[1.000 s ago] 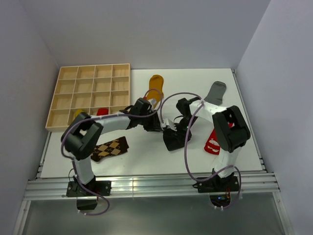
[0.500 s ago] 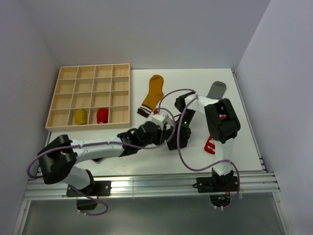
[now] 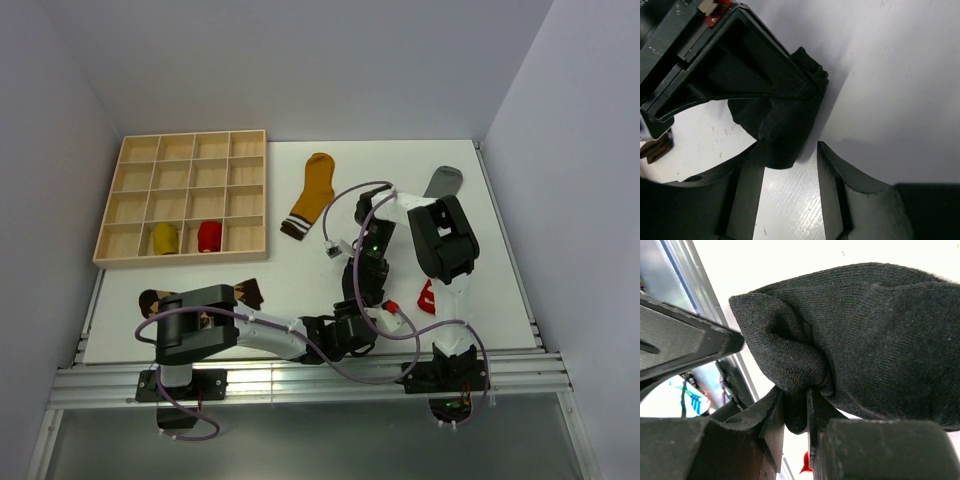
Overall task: Roll the socks
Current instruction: Roll the sock at the center of the board.
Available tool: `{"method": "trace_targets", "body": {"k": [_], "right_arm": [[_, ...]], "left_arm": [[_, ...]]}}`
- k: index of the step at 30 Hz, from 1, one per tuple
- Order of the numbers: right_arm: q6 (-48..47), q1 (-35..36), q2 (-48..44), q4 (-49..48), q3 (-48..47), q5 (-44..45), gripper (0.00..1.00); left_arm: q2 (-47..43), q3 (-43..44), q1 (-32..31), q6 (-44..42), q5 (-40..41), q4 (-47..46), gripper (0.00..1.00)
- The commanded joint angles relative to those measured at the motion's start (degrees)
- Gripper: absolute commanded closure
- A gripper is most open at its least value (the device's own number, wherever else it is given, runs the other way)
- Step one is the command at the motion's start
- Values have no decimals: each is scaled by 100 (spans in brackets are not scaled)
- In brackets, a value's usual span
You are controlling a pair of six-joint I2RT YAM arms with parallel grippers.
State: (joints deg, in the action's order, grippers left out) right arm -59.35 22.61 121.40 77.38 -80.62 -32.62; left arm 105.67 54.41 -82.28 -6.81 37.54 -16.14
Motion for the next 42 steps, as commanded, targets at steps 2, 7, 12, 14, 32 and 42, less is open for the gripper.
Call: {"method": "trace_targets", "body": {"k": [2, 7, 12, 14, 32, 42], "right_arm": [[73, -20, 173, -57, -103, 291, 83], [108, -20, 278, -48, -182, 300, 83], [143, -20, 393, -22, -287, 265, 84], [134, -20, 419, 5, -296, 239, 84], [108, -29, 542, 66, -481, 81, 78], [239, -388, 68, -48, -832, -683, 59]], "left_arm": [[138, 210, -69, -961, 342, -723, 49], [349, 236, -69, -1252, 175, -794, 38], [472, 272, -60, -1270, -79, -750, 39], [455, 236, -25, -1183, -308, -733, 41], [586, 306, 546, -322, -2022, -39, 86], [429, 211, 967, 845, -3533, 358, 100]]}}
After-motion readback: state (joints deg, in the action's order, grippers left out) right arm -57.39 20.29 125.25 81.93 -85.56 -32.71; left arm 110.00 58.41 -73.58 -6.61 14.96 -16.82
